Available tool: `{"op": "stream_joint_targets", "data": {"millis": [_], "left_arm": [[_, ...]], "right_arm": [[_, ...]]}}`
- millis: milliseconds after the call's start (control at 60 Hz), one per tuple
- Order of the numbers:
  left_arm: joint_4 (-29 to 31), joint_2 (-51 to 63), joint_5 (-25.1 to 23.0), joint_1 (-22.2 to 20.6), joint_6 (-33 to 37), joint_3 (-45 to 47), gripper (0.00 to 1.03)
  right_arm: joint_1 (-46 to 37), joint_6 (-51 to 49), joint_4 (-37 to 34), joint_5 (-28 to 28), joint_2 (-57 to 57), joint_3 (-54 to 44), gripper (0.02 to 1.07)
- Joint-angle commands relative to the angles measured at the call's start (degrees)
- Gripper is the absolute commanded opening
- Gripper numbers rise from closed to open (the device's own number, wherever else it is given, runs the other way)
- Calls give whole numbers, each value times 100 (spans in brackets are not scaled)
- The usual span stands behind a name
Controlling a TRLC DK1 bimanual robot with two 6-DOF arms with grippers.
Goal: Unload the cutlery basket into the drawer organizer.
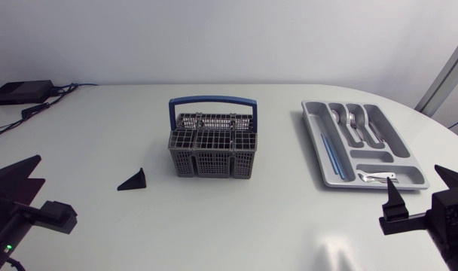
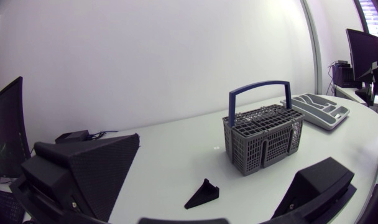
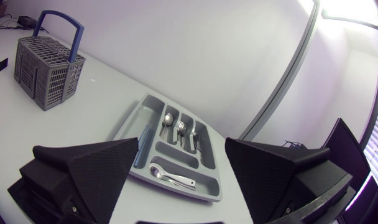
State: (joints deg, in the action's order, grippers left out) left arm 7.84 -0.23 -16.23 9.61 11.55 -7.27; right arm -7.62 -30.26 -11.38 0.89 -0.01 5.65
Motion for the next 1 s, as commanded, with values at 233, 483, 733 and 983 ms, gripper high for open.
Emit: {"op": "stream_joint_targets", "data": {"millis": [233,483,733,983], "left_arm": [[60,-65,-38,-161,110,235,99],[254,-65,-91,-275,190,296,99],[333,-56,-91,-407,515,393,99],[421,-56,-82,-240,515,375,99]], "right_arm": [[322,-296,-66,61,-43,-231,102],[867,-296,-102,26,-34,-231,102],[850,-270,-128,-9,-25,-222,102],[876,-261,-146,-53,-16,-222,102]]}}
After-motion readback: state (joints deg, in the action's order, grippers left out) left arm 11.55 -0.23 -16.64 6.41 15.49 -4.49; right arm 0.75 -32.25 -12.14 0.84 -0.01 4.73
